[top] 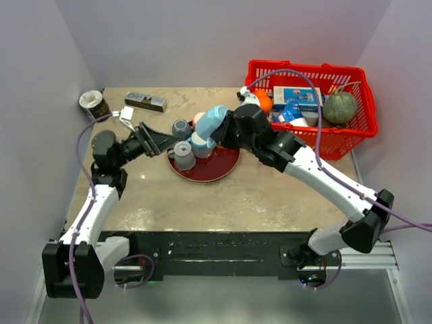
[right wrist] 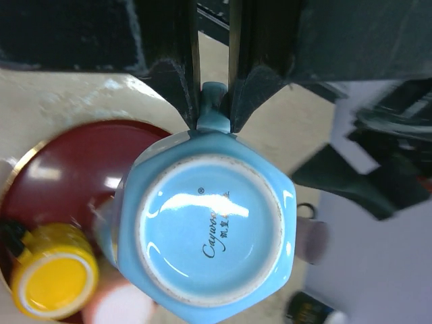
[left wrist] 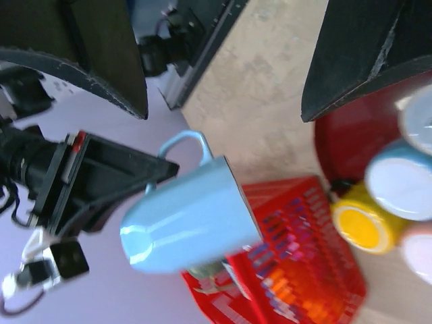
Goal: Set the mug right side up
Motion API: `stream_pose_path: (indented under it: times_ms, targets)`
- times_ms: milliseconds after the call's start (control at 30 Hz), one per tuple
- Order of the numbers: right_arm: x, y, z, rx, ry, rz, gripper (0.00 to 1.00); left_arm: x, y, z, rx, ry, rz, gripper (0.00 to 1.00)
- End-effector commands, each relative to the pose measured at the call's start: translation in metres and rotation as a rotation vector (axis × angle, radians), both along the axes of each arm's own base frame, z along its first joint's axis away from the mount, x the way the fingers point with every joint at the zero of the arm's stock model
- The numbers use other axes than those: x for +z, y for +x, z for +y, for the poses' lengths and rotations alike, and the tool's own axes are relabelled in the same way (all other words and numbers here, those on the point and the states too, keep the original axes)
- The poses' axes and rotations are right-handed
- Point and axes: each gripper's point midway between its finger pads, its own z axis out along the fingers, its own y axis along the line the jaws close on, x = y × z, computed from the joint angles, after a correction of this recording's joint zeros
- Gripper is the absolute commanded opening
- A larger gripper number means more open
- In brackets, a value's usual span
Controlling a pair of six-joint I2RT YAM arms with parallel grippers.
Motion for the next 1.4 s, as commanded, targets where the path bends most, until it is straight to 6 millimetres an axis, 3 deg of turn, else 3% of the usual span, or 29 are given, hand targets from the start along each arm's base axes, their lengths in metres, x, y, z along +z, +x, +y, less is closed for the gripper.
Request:
stream_pose_path:
  times_ms: [0, 200, 233, 367, 567, 800, 900, 1233, 1367]
  targets:
    - [0.141, -0.003, 0.017, 0.098, 0.313, -0.308, 0.0, 0.051, -0.03, -0.035, -0.168, -0.104, -0.139, 0.99]
    - [0.186, -0.021, 0.021, 0.181, 0.472, -0.431, 0.0, 0.085, -0.044, -0.049, -0.189, -0.252, -0.141, 0.99]
    - [0.184, -0.022, 0.022, 0.188, 0.482, -0.435, 0.0, 0.091, -0.046, -0.049, -0.191, -0.272, -0.162, 0.99]
    - [0.208, -0.034, 0.02, 0.234, 0.569, -0.495, 0.0, 0.112, -0.056, -0.053, -0.226, -0.342, -0.197, 0.99]
    - [0.225, -0.053, 0.024, 0.325, 0.639, -0.535, 0.0, 0.134, -0.061, -0.053, -0.247, -0.418, -0.226, 0.99]
    - [0.226, -0.066, 0.032, 0.413, 0.697, -0.556, 0.0, 0.152, -0.061, -0.051, -0.237, -0.502, -0.227, 0.98]
    - [0.223, -0.067, 0.033, 0.422, 0.709, -0.565, 0.0, 0.156, -0.059, -0.051, -0.228, -0.502, -0.219, 0.93]
    - [0.22, -0.069, 0.04, 0.46, 0.704, -0.567, 0.0, 0.149, -0.049, -0.053, -0.208, -0.509, -0.177, 0.58]
    - [0.218, -0.069, 0.043, 0.471, 0.706, -0.559, 0.0, 0.148, -0.045, -0.053, -0.199, -0.51, -0.17, 0.51]
